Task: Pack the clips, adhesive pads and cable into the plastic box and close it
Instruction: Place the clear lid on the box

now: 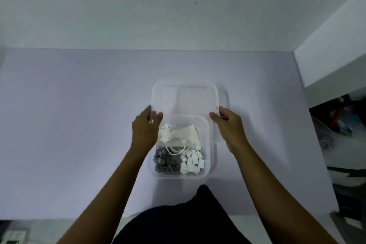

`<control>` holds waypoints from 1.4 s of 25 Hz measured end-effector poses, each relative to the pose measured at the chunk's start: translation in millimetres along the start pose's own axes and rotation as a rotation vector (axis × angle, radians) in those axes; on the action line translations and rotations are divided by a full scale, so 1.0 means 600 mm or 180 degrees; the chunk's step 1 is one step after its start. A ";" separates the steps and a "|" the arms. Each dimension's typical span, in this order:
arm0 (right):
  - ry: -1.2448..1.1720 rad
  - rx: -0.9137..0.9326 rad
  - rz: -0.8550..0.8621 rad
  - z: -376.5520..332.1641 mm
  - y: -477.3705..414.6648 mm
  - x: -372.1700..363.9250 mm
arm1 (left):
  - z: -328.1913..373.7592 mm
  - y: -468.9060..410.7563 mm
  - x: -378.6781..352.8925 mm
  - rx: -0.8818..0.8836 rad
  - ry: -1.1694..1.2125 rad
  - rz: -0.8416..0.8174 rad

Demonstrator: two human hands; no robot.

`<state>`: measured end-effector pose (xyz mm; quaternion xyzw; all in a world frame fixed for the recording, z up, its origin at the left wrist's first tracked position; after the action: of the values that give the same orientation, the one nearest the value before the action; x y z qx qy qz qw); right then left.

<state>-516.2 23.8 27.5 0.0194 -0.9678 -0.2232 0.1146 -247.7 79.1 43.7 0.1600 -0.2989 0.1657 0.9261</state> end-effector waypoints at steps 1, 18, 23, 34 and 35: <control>0.0178 -0.0003 -0.0006 0.025 0.019 -0.005 | -0.018 0.029 -0.004 0.0142 0.0005 -0.0005; 0.1268 -0.0234 0.0156 0.175 0.080 -0.046 | -0.097 0.128 -0.037 0.0587 -0.0345 -0.0041; 0.1335 -0.0369 -0.0014 0.184 0.082 -0.040 | -0.105 0.119 -0.029 0.0580 -0.0310 -0.0129; 0.1289 -0.0409 -0.0155 0.139 0.085 -0.049 | -0.114 0.091 -0.016 0.0728 -0.0199 -0.0481; 0.1287 -0.0428 -0.0125 0.128 0.077 -0.053 | -0.110 0.077 -0.013 0.0702 -0.0215 -0.0476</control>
<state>-502.1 100.9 -26.5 0.0750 -0.9075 -0.2809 0.3032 -239.4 144.8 -2.7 0.2881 -0.2971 0.1226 0.9021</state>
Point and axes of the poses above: each hand's wrist, its own y-axis away from the middle knuckle, its own x-axis out of the back of the hand, z = x × y, the point moved 4 cm from there along -y, towards the middle knuckle, and after that the axes turned 1 degree about -z, right-handed, at the moved point
